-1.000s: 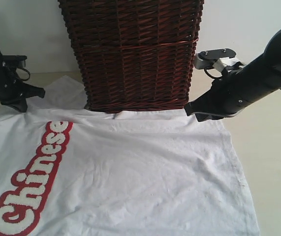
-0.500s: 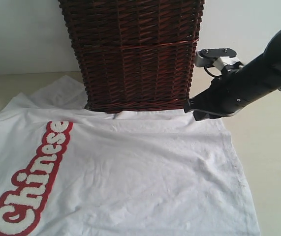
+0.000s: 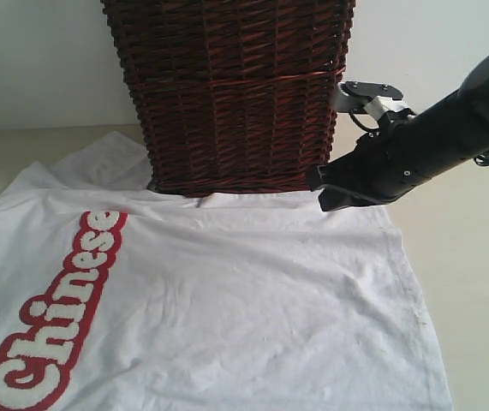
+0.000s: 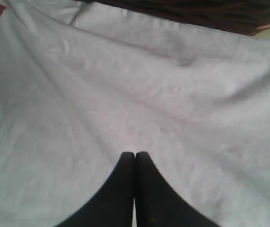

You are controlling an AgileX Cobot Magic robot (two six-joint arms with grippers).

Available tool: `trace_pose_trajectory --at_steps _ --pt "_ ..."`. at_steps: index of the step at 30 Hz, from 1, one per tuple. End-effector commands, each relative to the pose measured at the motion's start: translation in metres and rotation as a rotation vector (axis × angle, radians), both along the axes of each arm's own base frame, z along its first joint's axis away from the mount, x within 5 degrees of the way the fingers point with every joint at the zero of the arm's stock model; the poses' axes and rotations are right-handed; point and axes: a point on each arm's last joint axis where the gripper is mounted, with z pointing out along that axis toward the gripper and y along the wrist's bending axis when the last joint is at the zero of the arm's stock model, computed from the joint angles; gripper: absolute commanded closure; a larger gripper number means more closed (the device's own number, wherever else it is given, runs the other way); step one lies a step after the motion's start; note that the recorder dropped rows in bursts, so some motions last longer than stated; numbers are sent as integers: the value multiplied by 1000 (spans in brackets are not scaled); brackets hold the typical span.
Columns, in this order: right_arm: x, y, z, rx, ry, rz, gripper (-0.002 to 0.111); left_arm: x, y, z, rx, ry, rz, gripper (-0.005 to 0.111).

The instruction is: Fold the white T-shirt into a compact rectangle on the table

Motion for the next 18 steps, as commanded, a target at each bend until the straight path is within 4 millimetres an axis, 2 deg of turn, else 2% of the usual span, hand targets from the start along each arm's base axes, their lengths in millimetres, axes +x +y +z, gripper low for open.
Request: trace_pose_trajectory --at_steps 1,10,13,14,15,17,18 --pt "0 2 6 24 -20 21 108 5 10 3 121 -42 -8 72" --pt "-1 2 5 27 -11 28 108 2 1 -18 22 7 -28 72" --pt "-2 3 5 30 -1 37 108 1 7 -18 81 18 -28 73" --pt "-3 3 5 31 2 40 108 1 10 -19 127 33 8 77" --pt "-3 3 5 32 5 43 108 -2 17 -18 206 68 55 90" --pt "-3 3 5 33 7 44 108 -9 23 -17 283 146 76 106" --pt "-3 3 5 34 9 46 108 -11 23 -16 284 167 81 106"
